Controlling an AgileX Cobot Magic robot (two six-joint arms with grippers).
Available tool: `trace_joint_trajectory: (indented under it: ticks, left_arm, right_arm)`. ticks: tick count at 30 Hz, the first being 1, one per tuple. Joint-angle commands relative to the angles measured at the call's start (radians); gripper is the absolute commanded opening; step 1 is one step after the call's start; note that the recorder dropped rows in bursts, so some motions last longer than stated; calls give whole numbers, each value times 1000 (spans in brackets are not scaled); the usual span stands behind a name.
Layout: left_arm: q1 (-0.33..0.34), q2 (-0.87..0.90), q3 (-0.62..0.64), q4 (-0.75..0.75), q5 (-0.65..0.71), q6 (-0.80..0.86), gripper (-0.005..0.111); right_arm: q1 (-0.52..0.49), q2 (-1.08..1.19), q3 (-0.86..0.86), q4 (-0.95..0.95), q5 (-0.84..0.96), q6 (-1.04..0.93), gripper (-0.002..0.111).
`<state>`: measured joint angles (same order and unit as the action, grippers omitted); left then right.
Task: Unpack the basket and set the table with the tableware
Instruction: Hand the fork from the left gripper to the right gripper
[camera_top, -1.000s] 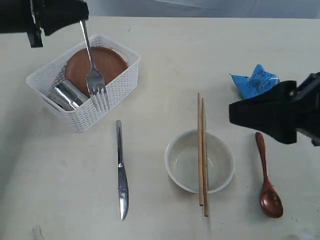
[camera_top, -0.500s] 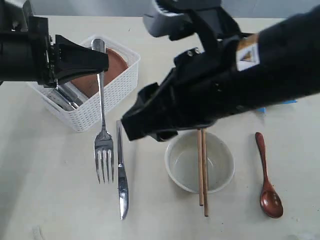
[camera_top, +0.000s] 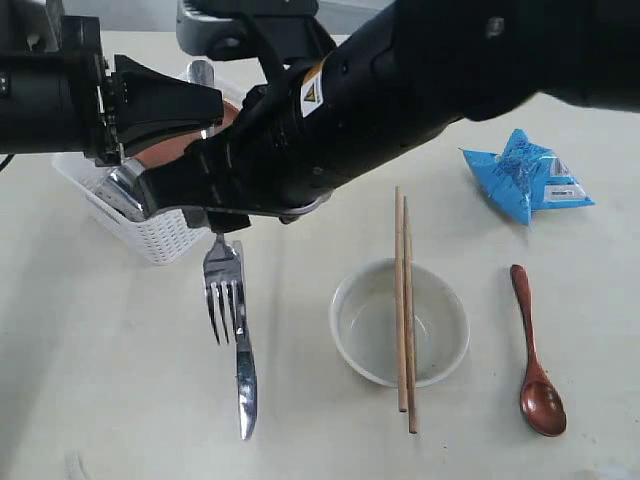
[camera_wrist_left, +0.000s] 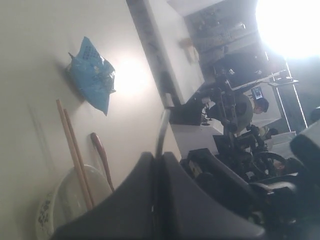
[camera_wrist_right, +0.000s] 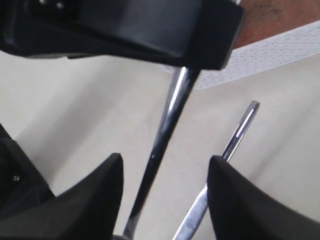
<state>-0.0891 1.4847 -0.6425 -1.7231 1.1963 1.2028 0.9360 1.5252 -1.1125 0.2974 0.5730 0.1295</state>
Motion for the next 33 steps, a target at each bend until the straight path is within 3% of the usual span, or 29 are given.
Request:
trace_joint_trajectory:
  ticks: [1,5,9,11,12,14,15,18,23,27,33]
  left_arm:
    - [-4,-9,8,-21,9,1,0]
    - [-4,-9,8,-21,9,1,0]
    - [-2,-9,6,-21,0,28,3]
    - [7,-9,-5,-21,0,31,22]
    - [7,-9,-17,-21,11,31,39]
    - [7,-9,-31,-21,16,31,61]
    - [7,-9,-36,-21,16,26,64]
    - [27,-9,-59,-21,16,22,63]
    - [168,-9,-64,-21,16,22,63]
    - [241,-9,-64,-21,25,22,63]
    - [286,-9,-66,-21,25,24,58]
  right_arm:
    - [2,26,-5,13,13,1,33]
    - [2,18,-5,13,-4,1,-1]
    - [2,-1,-5,13,-12,3,-1]
    - [-1,-5,-5,13,11,15,-1]
    - [-1,-5,-5,13,15,25,-1]
    - [-1,-5,-5,13,17,44,-1]
    - [-1,-5,-5,9,20,50,-1]
    - [-3,-5,-5,-27,49,107,-1]
    - [-3,-5,-5,-27,76,145,-1]
    - [-3,-5,-3,-27,92,211,-1]
    - [48,67,-3,-27,106,283,-1]
